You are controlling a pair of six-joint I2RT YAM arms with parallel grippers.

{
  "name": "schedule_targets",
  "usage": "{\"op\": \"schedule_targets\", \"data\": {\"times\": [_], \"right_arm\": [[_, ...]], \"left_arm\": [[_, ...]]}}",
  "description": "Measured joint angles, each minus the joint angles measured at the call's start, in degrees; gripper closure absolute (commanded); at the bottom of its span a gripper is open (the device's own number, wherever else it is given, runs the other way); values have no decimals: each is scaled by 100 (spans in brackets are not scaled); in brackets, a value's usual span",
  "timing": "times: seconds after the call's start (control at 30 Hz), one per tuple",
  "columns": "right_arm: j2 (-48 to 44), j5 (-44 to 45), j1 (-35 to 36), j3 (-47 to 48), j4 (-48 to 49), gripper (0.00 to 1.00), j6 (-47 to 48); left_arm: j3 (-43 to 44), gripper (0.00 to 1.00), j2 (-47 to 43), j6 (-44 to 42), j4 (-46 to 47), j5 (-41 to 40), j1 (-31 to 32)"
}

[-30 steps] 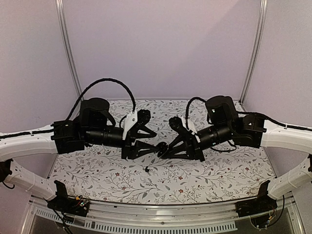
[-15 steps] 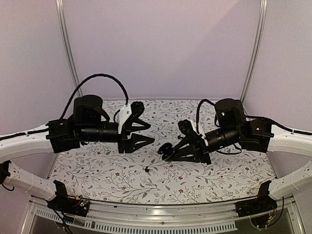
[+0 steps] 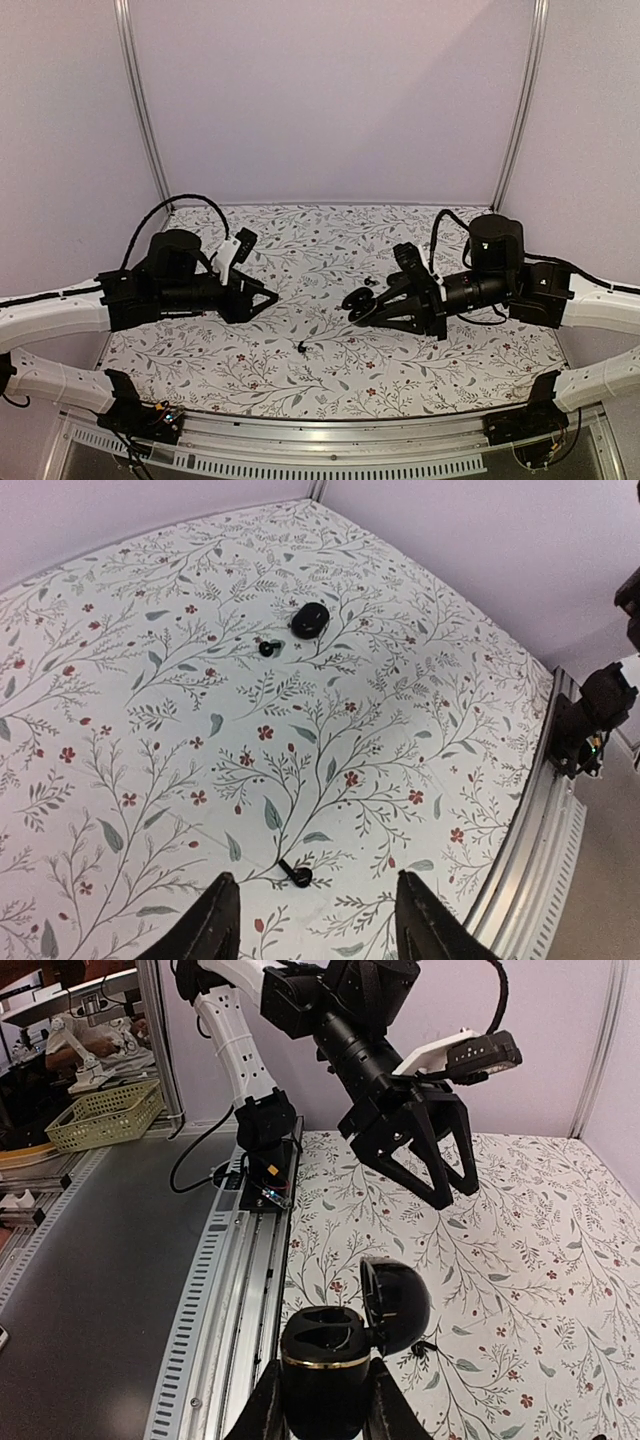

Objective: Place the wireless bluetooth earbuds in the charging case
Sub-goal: Move the left earbud to the center of the board.

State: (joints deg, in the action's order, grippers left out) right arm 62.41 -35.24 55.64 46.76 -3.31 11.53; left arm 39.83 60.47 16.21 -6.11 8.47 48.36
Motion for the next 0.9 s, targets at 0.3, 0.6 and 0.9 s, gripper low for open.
{"op": "schedule_targets", "data": {"times": [0.3, 0.6, 0.9], "right_arm": [[-494, 212, -20, -586, 533, 100, -240], [-680, 514, -133, -699, 809, 100, -555], [-699, 649, -181, -734, 841, 100, -752]], "left_arm": [[-216, 48, 496, 398, -63, -302, 72], [1659, 51, 3095, 164, 142, -380, 2], [2452, 55, 4087, 9, 192, 236, -103]]}}
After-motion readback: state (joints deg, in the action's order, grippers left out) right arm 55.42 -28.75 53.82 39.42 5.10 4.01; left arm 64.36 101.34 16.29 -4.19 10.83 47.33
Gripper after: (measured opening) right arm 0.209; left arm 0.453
